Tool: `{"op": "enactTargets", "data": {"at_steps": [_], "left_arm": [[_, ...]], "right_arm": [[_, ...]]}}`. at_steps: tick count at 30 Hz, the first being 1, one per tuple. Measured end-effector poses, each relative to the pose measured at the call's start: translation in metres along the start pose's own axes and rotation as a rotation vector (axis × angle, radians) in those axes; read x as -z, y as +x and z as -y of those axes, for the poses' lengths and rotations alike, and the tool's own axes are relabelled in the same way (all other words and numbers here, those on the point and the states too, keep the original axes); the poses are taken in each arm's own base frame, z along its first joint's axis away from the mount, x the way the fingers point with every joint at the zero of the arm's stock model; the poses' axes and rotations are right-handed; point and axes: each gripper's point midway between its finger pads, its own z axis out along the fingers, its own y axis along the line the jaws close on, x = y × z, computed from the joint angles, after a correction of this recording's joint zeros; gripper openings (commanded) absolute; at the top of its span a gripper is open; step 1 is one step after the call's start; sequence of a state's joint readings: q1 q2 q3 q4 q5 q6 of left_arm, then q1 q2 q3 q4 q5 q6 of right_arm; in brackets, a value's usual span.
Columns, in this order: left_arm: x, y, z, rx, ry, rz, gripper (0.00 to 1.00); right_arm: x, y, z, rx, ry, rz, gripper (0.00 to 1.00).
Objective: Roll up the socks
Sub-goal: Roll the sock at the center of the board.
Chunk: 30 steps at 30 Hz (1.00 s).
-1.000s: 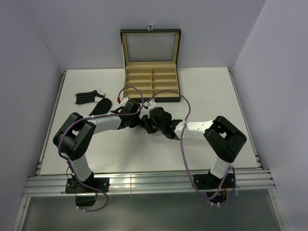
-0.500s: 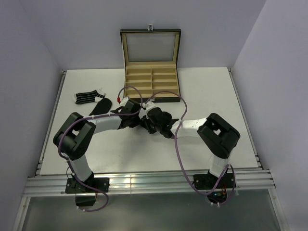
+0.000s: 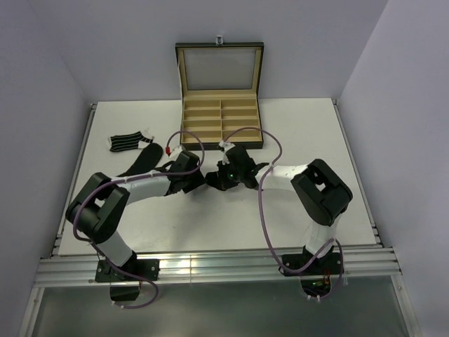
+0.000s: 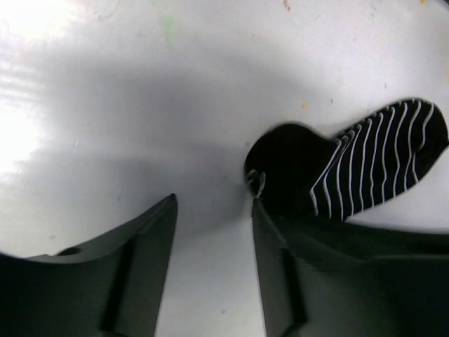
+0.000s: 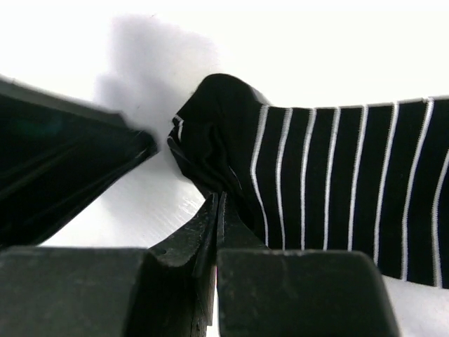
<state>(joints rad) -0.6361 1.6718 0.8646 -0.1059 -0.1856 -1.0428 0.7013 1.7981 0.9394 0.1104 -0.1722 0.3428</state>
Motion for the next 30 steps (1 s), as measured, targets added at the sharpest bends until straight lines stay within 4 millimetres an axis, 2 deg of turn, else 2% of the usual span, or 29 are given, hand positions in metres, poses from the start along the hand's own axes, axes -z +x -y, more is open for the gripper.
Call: {"op": "enactTargets", "data": {"at_steps": [6,11,17,23,30], "left_arm": [[0.012,0.005,-0.011,0.004,0.029,0.012,0.62],[0.013,0.005,-0.006,0.003,0.072,0.020,0.62],[0.009,0.006,0.001,0.000,0.102,0.014,0.60],[0.000,0.004,0.011,-0.011,0.120,0.014,0.54],[-0.009,0.002,0.018,-0.015,0.119,0.007,0.41]], "right_arm": [[-0.001,0.001,0.007,-0.237,-0.147,-0.073,0.00],[-0.003,0.001,0.006,-0.398,-0.267,-0.119,0.00],[-0.003,0.002,0.007,-0.500,-0.329,-0.156,0.00],[-0.003,0.003,0.006,-0.557,-0.365,-0.177,0.00],[-0.003,0.002,0.007,-0.585,-0.370,-0.182,0.00]]}}
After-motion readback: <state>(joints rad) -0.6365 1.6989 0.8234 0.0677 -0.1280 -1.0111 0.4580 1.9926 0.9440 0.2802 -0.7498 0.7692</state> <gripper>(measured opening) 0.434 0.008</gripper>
